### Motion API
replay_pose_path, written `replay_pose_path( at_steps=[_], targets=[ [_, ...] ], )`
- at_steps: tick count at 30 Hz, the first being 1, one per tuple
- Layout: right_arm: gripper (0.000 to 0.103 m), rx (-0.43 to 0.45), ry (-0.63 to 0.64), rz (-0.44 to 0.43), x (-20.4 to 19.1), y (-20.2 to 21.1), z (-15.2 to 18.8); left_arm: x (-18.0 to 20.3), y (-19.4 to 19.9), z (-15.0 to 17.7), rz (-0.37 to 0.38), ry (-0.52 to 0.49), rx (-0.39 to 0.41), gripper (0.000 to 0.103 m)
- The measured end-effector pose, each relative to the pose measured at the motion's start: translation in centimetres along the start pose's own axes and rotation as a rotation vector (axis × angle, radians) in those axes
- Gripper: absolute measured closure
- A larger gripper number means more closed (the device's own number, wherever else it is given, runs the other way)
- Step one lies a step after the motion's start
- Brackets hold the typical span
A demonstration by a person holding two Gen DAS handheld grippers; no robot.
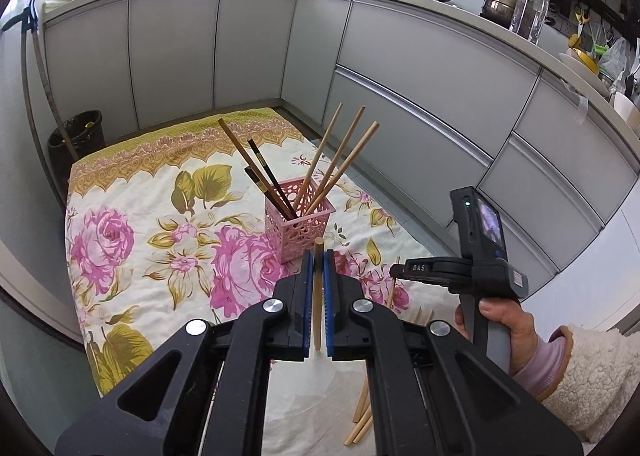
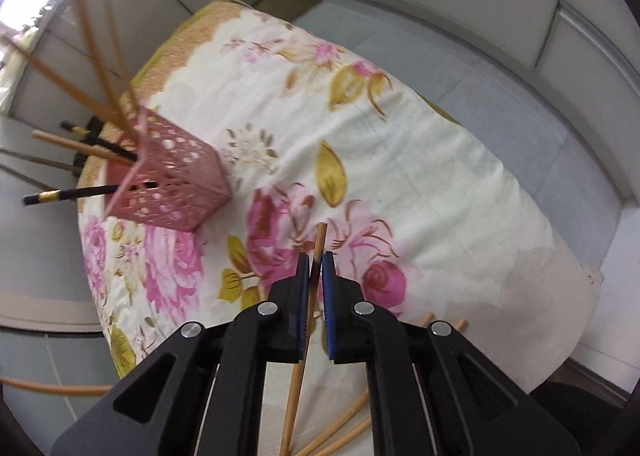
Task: Organize utensils
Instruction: 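Lift the chopstick with the left tool while the right tool grasps another, then insert both chopsticks into the pink cup and open both tools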
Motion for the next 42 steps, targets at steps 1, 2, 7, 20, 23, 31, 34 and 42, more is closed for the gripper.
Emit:
replay_pose_path(
  at_steps=[1, 2, 7, 20, 23, 31, 34, 42],
  targets=[
    [0.096, 0.041, 0.032, -0.023, -0.7, 1.3, 0.0, 0.0, 0.2, -0.1, -0.002, 0.001, 0.008, 0.099],
    [0.097, 0.079, 0.064, -0.044, -1.5, 2.6, -0.1, 0.0, 0.4, -0.3, -0.003, 0.004, 0.015, 0.099],
    [0.097, 0.22, 0.174, -0.132, -4.0, 8.2, -0.2, 0.4, 1.6, -1.0, -0.012, 0.007, 0.063, 0.099],
    [0.098, 0.392, 0.254, -0.253, -5.6, 18.9, -2.0, 2.0, 3.1, -3.7, -0.017, 0.016, 0.151, 0.099],
    [0.098, 0.417, 0.252, -0.267, -5.8, 20.4, -3.2, 2.1, 3.0, -5.2, -0.031, 0.022, 0.174, 0.099],
    [0.098, 0.462, 0.247, -0.284, -5.3, 21.9, -5.4, 2.1, 2.5, -11.5, -0.108, 0.026, 0.281, 0.099],
    [0.098, 0.458, 0.235, -0.289, -4.8, 21.7, -6.0, 2.1, 1.6, -13.7, -0.133, 0.021, 0.311, 0.099],
    [0.098, 0.445, 0.221, -0.283, -3.8, 20.2, -7.3, 1.0, -3.3, -15.4, -0.239, -0.017, 0.303, 0.099]
  ],
)
Point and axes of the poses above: each gripper's, at about its wrist camera, not at the fingertips, and y roughly against the way its jaws point, x to its right, z to its underside, the point moved 8 cm from there along -y, roughly the way its jaws point, and after that the axes turned 7 degrees about x, right-handed, at the moved point
